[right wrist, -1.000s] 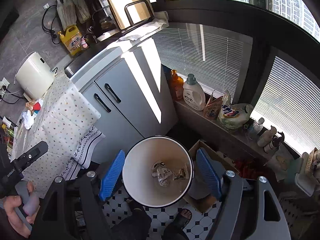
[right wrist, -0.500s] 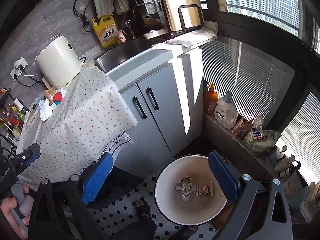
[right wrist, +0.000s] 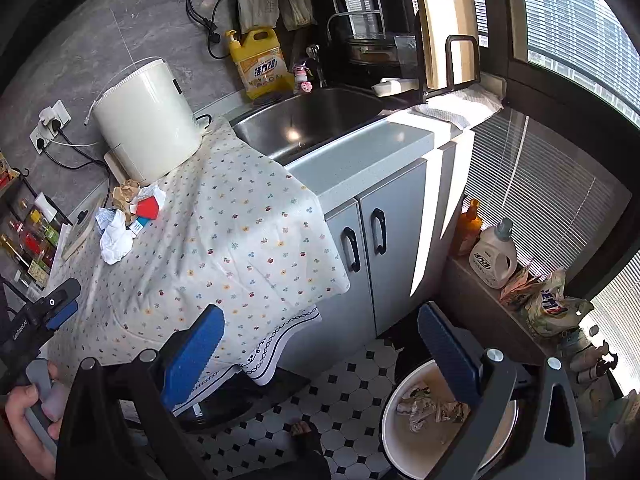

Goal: Collect trash
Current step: 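Return both tools to the counter toward the tissues and paper, then grasp the white tissue with the left gripper while the right gripper grasps the red box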

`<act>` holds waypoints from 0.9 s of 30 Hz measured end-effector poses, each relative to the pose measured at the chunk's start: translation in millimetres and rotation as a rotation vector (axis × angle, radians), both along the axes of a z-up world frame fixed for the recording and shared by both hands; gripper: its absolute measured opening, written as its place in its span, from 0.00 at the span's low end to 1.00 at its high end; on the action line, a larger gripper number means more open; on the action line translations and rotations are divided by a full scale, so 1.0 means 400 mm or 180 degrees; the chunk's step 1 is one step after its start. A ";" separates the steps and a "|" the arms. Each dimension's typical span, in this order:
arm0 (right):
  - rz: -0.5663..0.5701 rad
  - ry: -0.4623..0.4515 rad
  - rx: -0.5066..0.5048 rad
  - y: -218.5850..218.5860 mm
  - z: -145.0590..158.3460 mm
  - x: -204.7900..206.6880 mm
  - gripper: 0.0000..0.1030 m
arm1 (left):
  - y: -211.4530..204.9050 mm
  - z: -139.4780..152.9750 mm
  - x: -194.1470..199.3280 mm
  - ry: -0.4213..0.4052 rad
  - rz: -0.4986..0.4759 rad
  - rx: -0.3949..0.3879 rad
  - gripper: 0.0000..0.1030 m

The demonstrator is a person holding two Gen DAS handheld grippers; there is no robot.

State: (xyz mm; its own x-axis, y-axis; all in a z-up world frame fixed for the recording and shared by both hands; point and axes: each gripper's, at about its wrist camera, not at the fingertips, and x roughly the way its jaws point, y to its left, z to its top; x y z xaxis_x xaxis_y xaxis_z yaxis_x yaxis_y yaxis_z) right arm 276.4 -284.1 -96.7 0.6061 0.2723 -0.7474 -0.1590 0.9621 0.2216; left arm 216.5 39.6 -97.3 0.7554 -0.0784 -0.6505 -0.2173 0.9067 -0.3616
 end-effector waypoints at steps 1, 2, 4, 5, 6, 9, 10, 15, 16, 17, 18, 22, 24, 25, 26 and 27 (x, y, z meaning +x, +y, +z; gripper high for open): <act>0.0021 0.0000 -0.0020 0.024 0.000 0.006 0.93 | 0.025 -0.003 0.007 -0.0006 0.0028 -0.0013 0.94; 0.0044 0.0000 -0.0038 0.047 -0.001 0.012 0.92 | 0.047 -0.008 0.015 -0.0010 0.0055 -0.0029 0.94; 0.0077 0.0005 -0.0068 0.091 -0.002 0.025 0.93 | 0.091 -0.019 0.029 -0.0018 0.0098 -0.0074 0.94; 0.0085 0.0011 -0.0074 0.113 -0.003 0.033 0.93 | 0.111 -0.023 0.037 -0.0022 0.0108 -0.0092 0.94; 0.0088 0.0014 -0.0074 0.134 -0.004 0.040 0.93 | 0.129 -0.028 0.047 -0.0022 0.0110 -0.0104 0.94; 0.0092 0.0007 -0.0067 0.198 -0.003 0.060 0.92 | 0.179 -0.041 0.083 -0.0017 0.0064 -0.0123 0.94; 0.0095 0.0001 -0.0075 0.219 -0.002 0.065 0.92 | 0.193 -0.045 0.096 -0.0019 0.0047 -0.0130 0.92; 0.0091 -0.0008 -0.0111 0.322 0.002 0.084 0.90 | 0.261 -0.065 0.163 0.0018 -0.0053 -0.0156 0.85; 0.0087 0.0003 -0.0110 0.336 0.003 0.085 0.89 | 0.274 -0.070 0.176 0.0034 -0.0067 -0.0156 0.83; 0.0087 0.0015 -0.0103 0.349 0.002 0.085 0.88 | 0.285 -0.074 0.189 0.0053 -0.0082 -0.0146 0.80; 0.0089 0.0022 -0.0103 0.361 0.002 0.084 0.88 | 0.295 -0.079 0.201 0.0070 -0.0098 -0.0135 0.79; 0.0109 0.0053 -0.0240 0.398 0.001 0.075 0.87 | 0.329 -0.107 0.245 0.0162 -0.0153 -0.0186 0.66; 0.0106 0.0057 -0.0280 0.404 0.002 0.073 0.87 | 0.340 -0.117 0.257 0.0167 -0.0172 -0.0227 0.62; 0.0101 0.0065 -0.0296 0.407 0.000 0.076 0.87 | 0.343 -0.122 0.263 0.0165 -0.0191 -0.0256 0.58; 0.0098 0.0083 -0.0300 0.409 -0.002 0.081 0.87 | 0.346 -0.127 0.269 0.0166 -0.0227 -0.0288 0.52; 0.0100 0.0103 -0.0295 0.412 -0.004 0.087 0.87 | 0.347 -0.130 0.273 0.0170 -0.0262 -0.0316 0.46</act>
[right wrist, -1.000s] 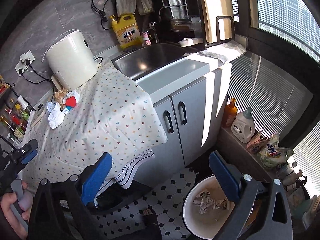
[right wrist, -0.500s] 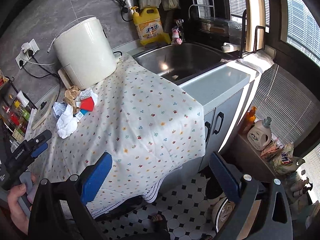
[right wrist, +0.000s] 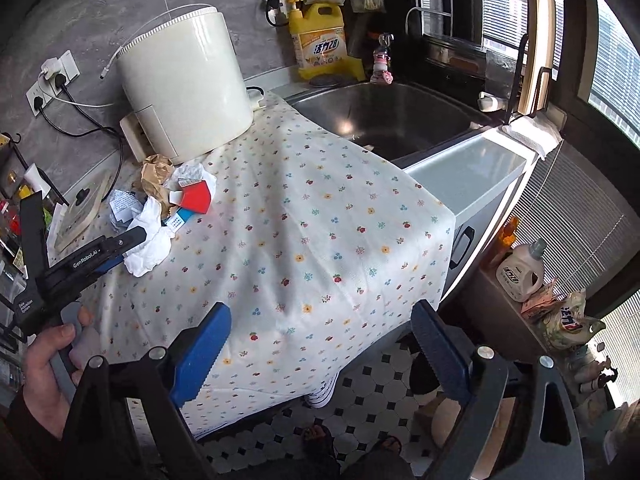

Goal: Collect trash
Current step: 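Grasp the white tissue with the left gripper while the right gripper grasps the red box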

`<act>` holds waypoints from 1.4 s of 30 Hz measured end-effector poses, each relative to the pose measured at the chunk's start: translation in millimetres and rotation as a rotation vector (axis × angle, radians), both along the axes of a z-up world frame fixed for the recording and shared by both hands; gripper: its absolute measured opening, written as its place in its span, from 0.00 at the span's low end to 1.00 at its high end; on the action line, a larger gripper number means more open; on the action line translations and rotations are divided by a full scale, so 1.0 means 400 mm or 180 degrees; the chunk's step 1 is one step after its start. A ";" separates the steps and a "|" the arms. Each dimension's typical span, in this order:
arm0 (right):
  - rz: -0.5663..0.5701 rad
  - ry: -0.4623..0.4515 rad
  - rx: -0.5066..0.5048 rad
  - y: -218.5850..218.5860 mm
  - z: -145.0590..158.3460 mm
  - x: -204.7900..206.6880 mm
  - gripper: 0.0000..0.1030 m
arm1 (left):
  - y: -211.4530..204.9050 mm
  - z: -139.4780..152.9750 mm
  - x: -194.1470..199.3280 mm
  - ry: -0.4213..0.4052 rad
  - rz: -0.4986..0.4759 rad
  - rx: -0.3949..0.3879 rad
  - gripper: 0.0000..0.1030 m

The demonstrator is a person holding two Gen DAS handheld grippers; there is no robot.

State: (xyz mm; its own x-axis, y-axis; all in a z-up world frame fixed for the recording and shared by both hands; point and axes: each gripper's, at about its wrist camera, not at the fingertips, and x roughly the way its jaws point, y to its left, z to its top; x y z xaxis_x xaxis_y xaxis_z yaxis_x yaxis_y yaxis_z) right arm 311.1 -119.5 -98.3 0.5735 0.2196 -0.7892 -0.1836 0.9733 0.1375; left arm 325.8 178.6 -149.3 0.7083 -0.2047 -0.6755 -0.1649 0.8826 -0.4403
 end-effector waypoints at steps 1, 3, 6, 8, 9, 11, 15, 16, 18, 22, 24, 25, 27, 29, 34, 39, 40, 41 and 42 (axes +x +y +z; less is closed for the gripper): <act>0.0005 0.0018 0.0008 0.005 -0.002 0.007 0.86 | 0.002 -0.002 0.004 0.0012 -0.0030 -0.0025 0.33; 0.0062 0.0046 0.0030 0.022 -0.005 0.027 0.84 | 0.003 0.000 0.002 0.0020 -0.0089 -0.0068 0.12; 0.0237 0.0062 0.0062 0.070 -0.005 0.063 0.79 | 0.007 0.029 -0.021 -0.0052 -0.0097 -0.0021 0.04; 0.0385 0.0067 0.0095 0.111 -0.007 0.089 0.75 | 0.018 0.055 -0.049 -0.0142 -0.0087 0.0001 0.04; 0.0470 0.0078 0.0117 0.133 -0.010 0.104 0.73 | 0.023 0.068 -0.061 -0.0181 -0.0072 0.0028 0.04; 0.0655 0.0092 0.0155 0.180 -0.015 0.132 0.72 | 0.038 0.087 -0.084 -0.0232 0.0014 0.0066 0.04; 0.0963 0.0146 0.0212 0.264 -0.024 0.184 0.67 | 0.084 0.117 -0.127 -0.0265 0.0319 0.0058 0.04; 0.1028 0.0149 0.0231 0.283 -0.025 0.196 0.65 | 0.096 0.124 -0.139 -0.0292 0.0388 0.0056 0.04; 0.1121 0.0138 0.0237 0.315 -0.027 0.221 0.64 | 0.116 0.127 -0.155 -0.0283 0.0504 0.0097 0.04; 0.1221 0.0156 0.0286 0.368 -0.033 0.275 0.59 | 0.163 0.132 -0.186 -0.0246 0.0728 0.0148 0.04; 0.1237 0.0160 0.0270 0.388 -0.041 0.300 0.57 | 0.185 0.131 -0.199 -0.0216 0.0828 0.0173 0.04; 0.1237 0.0187 0.0280 0.396 -0.047 0.312 0.55 | 0.195 0.130 -0.204 -0.0197 0.0876 0.0177 0.04; 0.1223 0.0245 0.0316 0.411 -0.060 0.336 0.55 | 0.209 0.129 -0.214 -0.0174 0.0952 0.0180 0.04; 0.1226 0.0273 0.0318 0.424 -0.071 0.352 0.55 | 0.220 0.127 -0.224 -0.0162 0.0995 0.0185 0.04; 0.1191 0.0433 0.0339 0.436 -0.116 0.375 0.46 | 0.230 0.123 -0.232 -0.0153 0.1007 0.0170 0.04; 0.1209 0.0397 0.0263 0.429 -0.114 0.345 0.10 | 0.230 0.124 -0.232 -0.0198 0.0931 0.0163 0.04; 0.1193 0.0364 0.0262 0.422 -0.108 0.336 0.09 | 0.229 0.124 -0.233 -0.0208 0.0911 0.0155 0.04; 0.1171 0.0335 0.0256 0.413 -0.102 0.328 0.08 | 0.228 0.122 -0.233 -0.0216 0.0885 0.0145 0.04; 0.1148 0.0309 0.0245 0.405 -0.098 0.319 0.08 | 0.226 0.120 -0.233 -0.0223 0.0852 0.0136 0.04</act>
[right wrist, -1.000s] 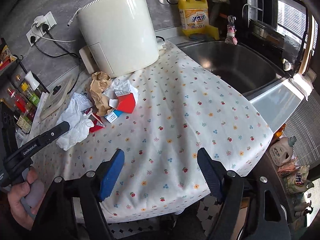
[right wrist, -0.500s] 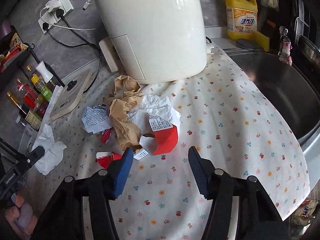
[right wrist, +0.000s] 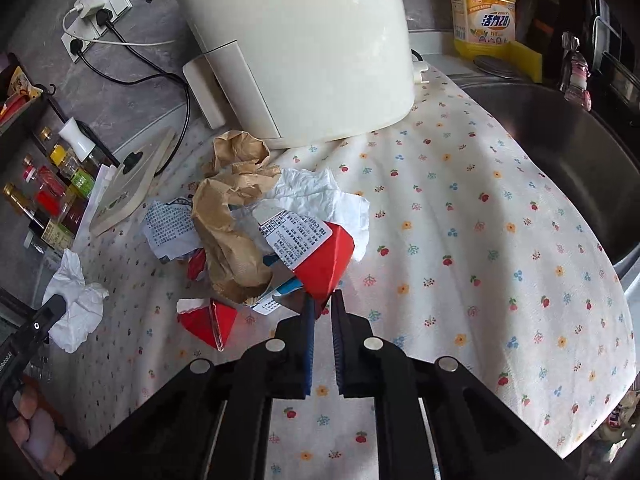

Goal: Collect trash
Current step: 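Grasp the white tissue with the left gripper while the right gripper grasps the red box, then carry the tissue and red box over the white bucket and open both grippers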

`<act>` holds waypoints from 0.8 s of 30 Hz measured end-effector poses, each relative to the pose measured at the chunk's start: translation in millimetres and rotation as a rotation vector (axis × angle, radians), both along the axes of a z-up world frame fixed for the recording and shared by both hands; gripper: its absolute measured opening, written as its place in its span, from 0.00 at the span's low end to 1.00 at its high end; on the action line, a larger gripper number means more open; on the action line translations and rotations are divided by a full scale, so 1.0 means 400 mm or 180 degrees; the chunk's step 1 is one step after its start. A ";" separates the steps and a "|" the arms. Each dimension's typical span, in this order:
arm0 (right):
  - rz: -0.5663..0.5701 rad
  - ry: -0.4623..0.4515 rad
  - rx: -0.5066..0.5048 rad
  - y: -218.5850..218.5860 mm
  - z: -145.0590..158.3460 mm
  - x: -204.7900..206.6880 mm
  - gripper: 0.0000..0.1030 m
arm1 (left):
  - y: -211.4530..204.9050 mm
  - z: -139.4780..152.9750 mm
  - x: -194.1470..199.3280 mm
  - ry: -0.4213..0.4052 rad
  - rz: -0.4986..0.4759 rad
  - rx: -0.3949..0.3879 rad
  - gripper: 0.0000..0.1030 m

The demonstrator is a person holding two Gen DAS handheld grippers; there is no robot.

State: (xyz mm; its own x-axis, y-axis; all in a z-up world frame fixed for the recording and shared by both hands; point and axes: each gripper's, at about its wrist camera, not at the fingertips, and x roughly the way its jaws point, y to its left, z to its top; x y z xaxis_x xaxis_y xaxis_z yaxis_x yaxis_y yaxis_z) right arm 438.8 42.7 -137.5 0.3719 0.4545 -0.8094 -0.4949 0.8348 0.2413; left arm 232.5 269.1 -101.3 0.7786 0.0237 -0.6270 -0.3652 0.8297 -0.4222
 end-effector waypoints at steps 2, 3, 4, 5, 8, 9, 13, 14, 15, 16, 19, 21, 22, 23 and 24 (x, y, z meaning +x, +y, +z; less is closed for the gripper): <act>-0.0054 -0.0060 -0.0034 -0.016 0.010 -0.019 0.07 | -0.005 -0.004 0.000 -0.0013 -0.0071 -0.0012 0.04; -0.0083 -0.0084 -0.0044 -0.027 0.016 -0.030 0.07 | -0.008 -0.007 -0.001 -0.0017 -0.0109 -0.0017 0.04; -0.0116 -0.0102 -0.0048 -0.037 0.022 -0.040 0.07 | -0.011 -0.010 -0.002 -0.0021 -0.0144 -0.0022 0.04; -0.0147 -0.0118 -0.0056 -0.047 0.028 -0.050 0.07 | -0.014 -0.012 -0.002 -0.0024 -0.0178 -0.0028 0.04; -0.0221 -0.0157 -0.0082 -0.076 0.043 -0.085 0.07 | -0.029 -0.013 -0.001 -0.0041 -0.0283 -0.0059 0.04; -0.0244 -0.0171 -0.0090 -0.087 0.048 -0.096 0.07 | -0.035 -0.012 0.001 -0.0052 -0.0326 -0.0065 0.04; -0.0353 -0.0222 -0.0122 -0.141 0.063 -0.141 0.07 | -0.077 -0.007 0.018 -0.0107 -0.0529 -0.0051 0.04; -0.0390 -0.0226 -0.0134 -0.158 0.065 -0.151 0.07 | -0.089 -0.006 0.023 -0.0119 -0.0572 -0.0054 0.04; -0.0424 -0.0225 -0.0138 -0.175 0.066 -0.160 0.07 | -0.101 -0.004 0.028 -0.0133 -0.0611 -0.0061 0.04; -0.0457 -0.0224 -0.0139 -0.191 0.068 -0.169 0.07 | -0.115 -0.002 0.033 -0.0151 -0.0651 -0.0068 0.04; -0.0575 -0.0238 -0.0146 -0.250 0.072 -0.196 0.07 | -0.165 0.004 0.048 -0.0194 -0.0787 -0.0076 0.04; -0.0671 -0.0226 -0.0143 -0.297 0.071 -0.212 0.07 | -0.206 0.002 0.061 -0.0186 -0.0905 -0.0076 0.04; -0.0724 -0.0222 -0.0141 -0.322 0.071 -0.221 0.07 | -0.229 -0.001 0.069 -0.0171 -0.0969 -0.0080 0.04; -0.0774 -0.0222 -0.0142 -0.348 0.072 -0.231 0.07 | -0.254 -0.003 0.076 -0.0157 -0.1033 -0.0084 0.04; -0.0831 -0.0222 -0.0144 -0.379 0.072 -0.241 0.07 | -0.278 -0.005 0.082 -0.0144 -0.1096 -0.0078 0.04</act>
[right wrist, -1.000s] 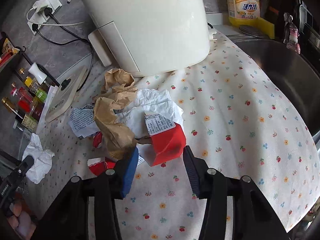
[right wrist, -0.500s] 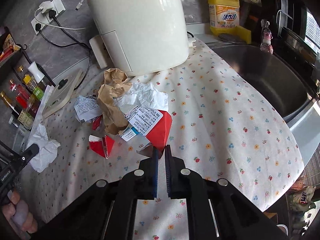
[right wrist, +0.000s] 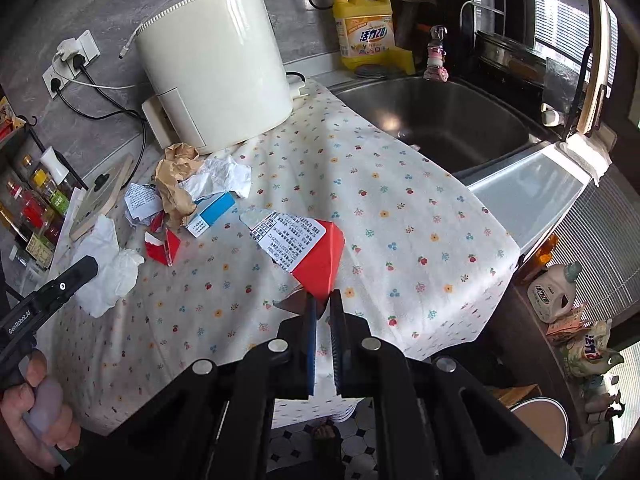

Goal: Collect trash
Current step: 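Carry the tissue and red box over the white bucket and open both grippers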

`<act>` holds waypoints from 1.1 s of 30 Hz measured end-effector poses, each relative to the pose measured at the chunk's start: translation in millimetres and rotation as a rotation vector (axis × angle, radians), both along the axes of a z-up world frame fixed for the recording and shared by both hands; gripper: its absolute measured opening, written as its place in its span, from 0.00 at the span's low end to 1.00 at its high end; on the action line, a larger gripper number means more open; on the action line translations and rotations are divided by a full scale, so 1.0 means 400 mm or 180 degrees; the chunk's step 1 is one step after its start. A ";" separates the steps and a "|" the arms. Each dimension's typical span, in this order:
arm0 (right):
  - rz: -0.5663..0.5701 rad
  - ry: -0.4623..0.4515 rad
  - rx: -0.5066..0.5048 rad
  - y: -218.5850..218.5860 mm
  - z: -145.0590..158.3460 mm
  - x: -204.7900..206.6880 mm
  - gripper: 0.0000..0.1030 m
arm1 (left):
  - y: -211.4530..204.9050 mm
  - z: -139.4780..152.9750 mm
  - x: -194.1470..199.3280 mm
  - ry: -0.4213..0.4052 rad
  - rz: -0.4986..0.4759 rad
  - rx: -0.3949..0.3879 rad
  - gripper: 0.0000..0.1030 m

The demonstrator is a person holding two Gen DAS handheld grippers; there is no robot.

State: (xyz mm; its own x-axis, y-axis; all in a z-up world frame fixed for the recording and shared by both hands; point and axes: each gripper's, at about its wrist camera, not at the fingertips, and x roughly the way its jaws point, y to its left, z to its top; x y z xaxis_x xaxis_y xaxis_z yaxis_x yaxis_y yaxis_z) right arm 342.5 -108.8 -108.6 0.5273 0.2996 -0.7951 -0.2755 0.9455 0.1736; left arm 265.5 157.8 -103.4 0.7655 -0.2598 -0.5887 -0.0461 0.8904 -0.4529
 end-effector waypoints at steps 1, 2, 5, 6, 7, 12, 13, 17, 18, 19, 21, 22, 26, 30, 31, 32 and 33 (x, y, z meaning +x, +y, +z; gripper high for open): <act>-0.0053 0.0002 0.0001 -0.029 0.000 -0.010 0.07 | -0.028 -0.002 0.005 0.0009 -0.0069 0.0018 0.04; -0.0109 0.0008 0.0007 -0.064 -0.001 -0.021 0.07 | -0.057 -0.003 0.011 0.0017 -0.0136 0.0036 0.04; -0.0252 0.0012 0.0039 -0.167 -0.004 -0.055 0.07 | -0.147 0.003 0.023 0.0009 -0.0300 0.0099 0.04; -0.0295 0.0015 0.0051 -0.201 -0.006 -0.067 0.07 | -0.179 0.006 0.025 0.0003 -0.0337 0.0114 0.04; -0.0331 0.0016 0.0064 -0.237 -0.007 -0.082 0.07 | -0.214 0.011 0.025 0.0002 -0.0366 0.0124 0.04; -0.0549 0.0018 0.0144 -0.422 -0.006 -0.152 0.08 | -0.381 0.047 0.000 -0.0028 -0.0477 0.0090 0.04; -0.0599 0.0031 0.0157 -0.458 -0.011 -0.165 0.08 | -0.417 0.050 -0.008 -0.0028 -0.0538 0.0116 0.04; -0.0708 0.0121 0.0203 -0.582 -0.039 -0.213 0.08 | -0.551 0.048 -0.033 0.0045 -0.0726 0.0215 0.04; -0.0714 0.0134 0.0188 -0.608 -0.048 -0.227 0.08 | -0.585 0.047 -0.043 0.0058 -0.0756 0.0218 0.04; -0.0726 0.0157 0.0184 -0.634 -0.056 -0.238 0.08 | -0.614 0.045 -0.050 0.0074 -0.0779 0.0218 0.04; -0.0773 0.0222 0.0192 -0.686 -0.077 -0.258 0.08 | -0.670 0.036 -0.064 0.0111 -0.0811 0.0194 0.04; -0.0792 0.0247 0.0193 -0.711 -0.086 -0.267 0.08 | -0.700 0.030 -0.071 0.0128 -0.0827 0.0182 0.04; -0.0825 0.0323 0.0183 -0.799 -0.115 -0.299 0.10 | -0.797 0.003 -0.095 0.0190 -0.0890 0.0154 0.04; -0.0727 0.0299 0.0175 -0.855 -0.124 -0.329 0.28 | -0.879 -0.020 -0.112 0.0235 -0.0967 0.0150 0.04; -0.0745 0.0259 0.0178 -0.870 -0.123 -0.338 0.45 | -0.898 -0.026 -0.116 0.0246 -0.0988 0.0151 0.04; -0.0773 0.0226 0.0176 -0.887 -0.122 -0.348 0.50 | -0.917 -0.030 -0.120 0.0257 -0.1006 0.0153 0.04; -0.0780 0.0228 0.0176 -0.902 -0.123 -0.354 0.51 | -0.935 -0.037 -0.122 0.0272 -0.1022 0.0152 0.04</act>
State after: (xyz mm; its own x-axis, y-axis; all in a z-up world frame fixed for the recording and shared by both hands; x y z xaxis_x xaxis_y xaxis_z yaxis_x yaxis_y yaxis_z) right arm 200.8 -469.5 -157.9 0.5324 0.2139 -0.8190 -0.0246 0.9711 0.2376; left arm 216.6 -216.3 -118.1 0.5963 -0.4501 -0.6647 0.2040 0.8858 -0.4168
